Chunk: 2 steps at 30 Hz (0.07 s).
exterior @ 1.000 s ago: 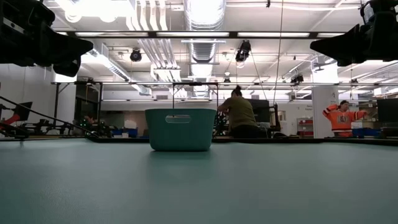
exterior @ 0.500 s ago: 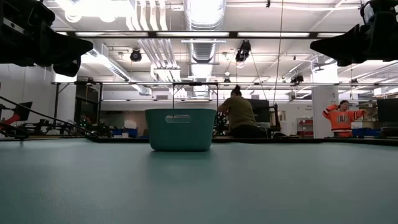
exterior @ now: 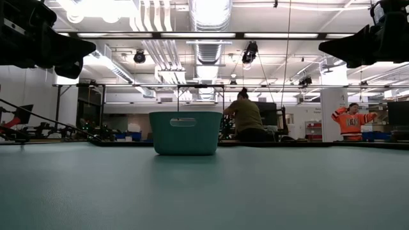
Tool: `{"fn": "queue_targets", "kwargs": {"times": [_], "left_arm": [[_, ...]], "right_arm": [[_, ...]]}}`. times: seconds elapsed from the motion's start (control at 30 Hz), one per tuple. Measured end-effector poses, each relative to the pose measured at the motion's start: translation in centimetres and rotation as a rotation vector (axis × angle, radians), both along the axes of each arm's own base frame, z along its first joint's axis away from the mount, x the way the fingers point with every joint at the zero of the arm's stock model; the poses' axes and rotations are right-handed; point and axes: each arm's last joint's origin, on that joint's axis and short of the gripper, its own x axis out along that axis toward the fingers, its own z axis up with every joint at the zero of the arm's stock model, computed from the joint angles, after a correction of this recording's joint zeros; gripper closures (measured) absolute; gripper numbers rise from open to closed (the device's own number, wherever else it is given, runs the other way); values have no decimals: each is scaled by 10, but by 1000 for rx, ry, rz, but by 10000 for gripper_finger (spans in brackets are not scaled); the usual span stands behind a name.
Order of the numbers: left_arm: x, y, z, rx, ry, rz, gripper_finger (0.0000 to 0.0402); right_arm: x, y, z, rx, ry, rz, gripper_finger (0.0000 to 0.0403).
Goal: Pick and place USB-C Cables
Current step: Return to Home Position
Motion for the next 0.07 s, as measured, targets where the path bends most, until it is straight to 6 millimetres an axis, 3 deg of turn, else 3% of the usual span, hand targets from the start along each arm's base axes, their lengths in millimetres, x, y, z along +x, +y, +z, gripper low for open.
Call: {"fn": "queue_targets", "kwargs": {"times": [0.07], "left_arm": [[0, 0, 0, 0, 0, 0, 402]], "right_arm": [[0, 0, 0, 0, 0, 0, 355]]}}
